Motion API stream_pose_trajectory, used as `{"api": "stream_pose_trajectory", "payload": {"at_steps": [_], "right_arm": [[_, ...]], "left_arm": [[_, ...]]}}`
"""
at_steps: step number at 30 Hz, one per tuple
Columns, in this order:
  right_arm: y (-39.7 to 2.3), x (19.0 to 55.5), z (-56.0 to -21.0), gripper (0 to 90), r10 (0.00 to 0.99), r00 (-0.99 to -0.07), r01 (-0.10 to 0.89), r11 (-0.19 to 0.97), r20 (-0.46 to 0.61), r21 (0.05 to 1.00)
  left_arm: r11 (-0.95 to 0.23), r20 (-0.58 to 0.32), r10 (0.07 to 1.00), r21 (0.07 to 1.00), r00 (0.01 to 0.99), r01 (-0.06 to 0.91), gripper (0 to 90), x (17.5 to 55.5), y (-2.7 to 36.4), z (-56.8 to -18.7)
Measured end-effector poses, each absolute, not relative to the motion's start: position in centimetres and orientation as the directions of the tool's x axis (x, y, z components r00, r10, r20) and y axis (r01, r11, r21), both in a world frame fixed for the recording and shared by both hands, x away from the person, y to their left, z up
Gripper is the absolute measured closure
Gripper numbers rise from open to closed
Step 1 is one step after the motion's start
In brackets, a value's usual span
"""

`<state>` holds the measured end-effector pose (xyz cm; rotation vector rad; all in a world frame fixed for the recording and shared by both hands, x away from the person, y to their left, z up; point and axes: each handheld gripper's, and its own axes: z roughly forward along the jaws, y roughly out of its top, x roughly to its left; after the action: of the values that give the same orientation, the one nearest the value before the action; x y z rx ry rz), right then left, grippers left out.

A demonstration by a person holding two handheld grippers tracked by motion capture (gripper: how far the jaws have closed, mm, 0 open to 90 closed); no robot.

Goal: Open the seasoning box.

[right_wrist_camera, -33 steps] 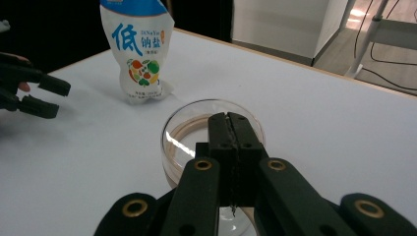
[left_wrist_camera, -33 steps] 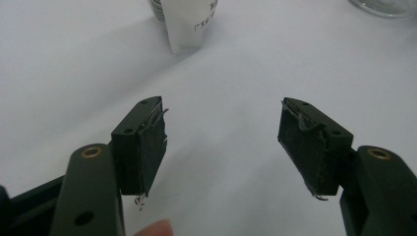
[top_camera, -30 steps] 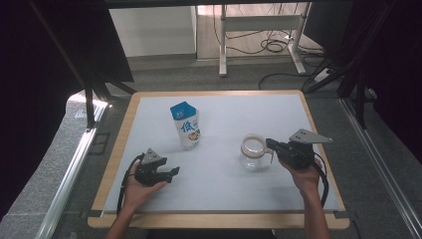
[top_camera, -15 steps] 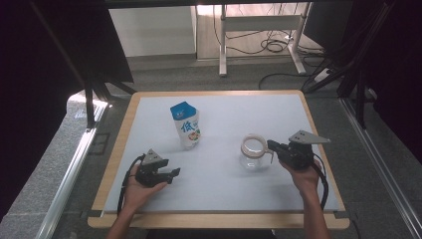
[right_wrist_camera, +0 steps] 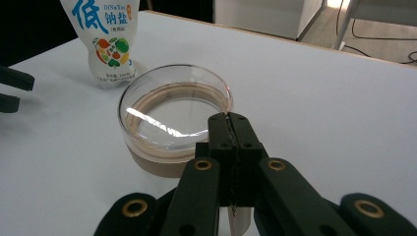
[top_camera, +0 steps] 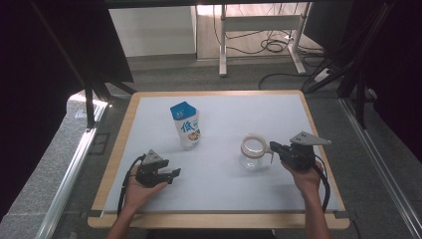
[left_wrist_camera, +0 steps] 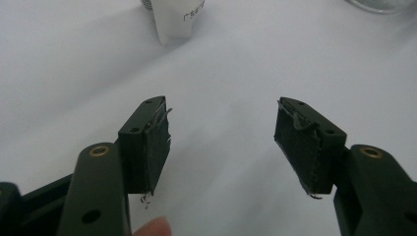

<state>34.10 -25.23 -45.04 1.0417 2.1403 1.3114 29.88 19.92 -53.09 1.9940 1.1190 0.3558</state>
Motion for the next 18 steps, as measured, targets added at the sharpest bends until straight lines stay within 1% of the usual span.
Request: {"api": "stream_pose_trajectory", "payload": {"at_steps": [13,18], "right_arm": [[-24.91,34.02,-45.08,89.7,0.773,-0.634,0.373,0.287,0.016,0.882],[-24.96,34.02,-45.11,89.7,0.772,-0.635,0.372,0.285,0.019,0.883]], "left_arm": [[-0.299,-0.128,0.806,0.754,0.577,0.585,37.0,29.81,19.60,-53.20],[-0.307,-0.125,0.802,0.753,0.584,0.582,40.0,29.78,19.41,-53.29]]}}
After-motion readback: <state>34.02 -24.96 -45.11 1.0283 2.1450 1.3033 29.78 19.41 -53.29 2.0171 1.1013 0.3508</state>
